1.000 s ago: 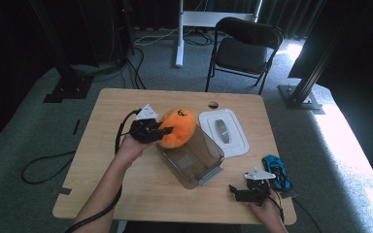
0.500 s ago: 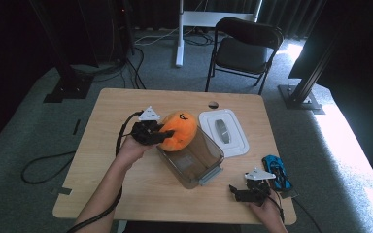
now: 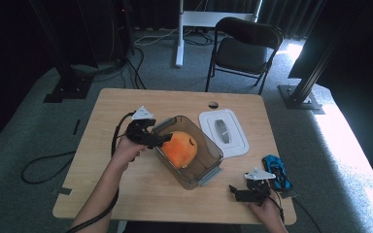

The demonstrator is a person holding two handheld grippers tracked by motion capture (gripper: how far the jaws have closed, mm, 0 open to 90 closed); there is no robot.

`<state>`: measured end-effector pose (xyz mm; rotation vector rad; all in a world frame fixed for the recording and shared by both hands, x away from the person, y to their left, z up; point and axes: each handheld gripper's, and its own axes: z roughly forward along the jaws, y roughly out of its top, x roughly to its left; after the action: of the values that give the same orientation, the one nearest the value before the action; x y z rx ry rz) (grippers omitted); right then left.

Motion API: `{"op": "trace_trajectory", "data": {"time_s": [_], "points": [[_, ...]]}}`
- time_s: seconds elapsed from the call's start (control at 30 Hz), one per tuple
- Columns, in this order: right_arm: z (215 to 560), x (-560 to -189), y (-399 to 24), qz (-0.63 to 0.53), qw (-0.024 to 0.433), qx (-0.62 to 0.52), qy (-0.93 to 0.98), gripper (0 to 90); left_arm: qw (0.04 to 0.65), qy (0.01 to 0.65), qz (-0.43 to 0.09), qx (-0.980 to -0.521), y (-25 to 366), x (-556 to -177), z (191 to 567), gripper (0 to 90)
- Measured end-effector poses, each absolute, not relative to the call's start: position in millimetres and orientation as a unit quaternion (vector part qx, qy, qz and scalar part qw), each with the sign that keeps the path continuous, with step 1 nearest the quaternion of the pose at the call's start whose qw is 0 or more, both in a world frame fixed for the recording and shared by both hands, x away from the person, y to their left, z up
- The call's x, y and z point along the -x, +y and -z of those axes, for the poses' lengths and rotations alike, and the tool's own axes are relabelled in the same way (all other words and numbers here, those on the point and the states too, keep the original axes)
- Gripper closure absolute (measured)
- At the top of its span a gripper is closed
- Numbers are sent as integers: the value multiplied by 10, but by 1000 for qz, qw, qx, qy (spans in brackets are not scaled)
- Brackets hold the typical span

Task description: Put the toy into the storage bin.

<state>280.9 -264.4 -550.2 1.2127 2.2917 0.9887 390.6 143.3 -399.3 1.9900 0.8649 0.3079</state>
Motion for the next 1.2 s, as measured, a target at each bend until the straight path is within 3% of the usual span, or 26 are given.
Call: {"op": "trace_trajectory", "data": {"time_s": [0.07, 0.1, 1.2], "points": [[5502, -2809, -2644, -350, 182, -430, 812, 124, 460, 353, -125, -805, 1464, -3893, 3999, 60], [5502, -2809, -2644, -350, 182, -430, 812, 124, 461, 354, -125, -804, 1478, -3890, 4004, 3], [5501, -2817, -2632, -349, 183, -433, 811, 122, 452, 390, -177, -783, 2085, -3610, 4119, 4]]}}
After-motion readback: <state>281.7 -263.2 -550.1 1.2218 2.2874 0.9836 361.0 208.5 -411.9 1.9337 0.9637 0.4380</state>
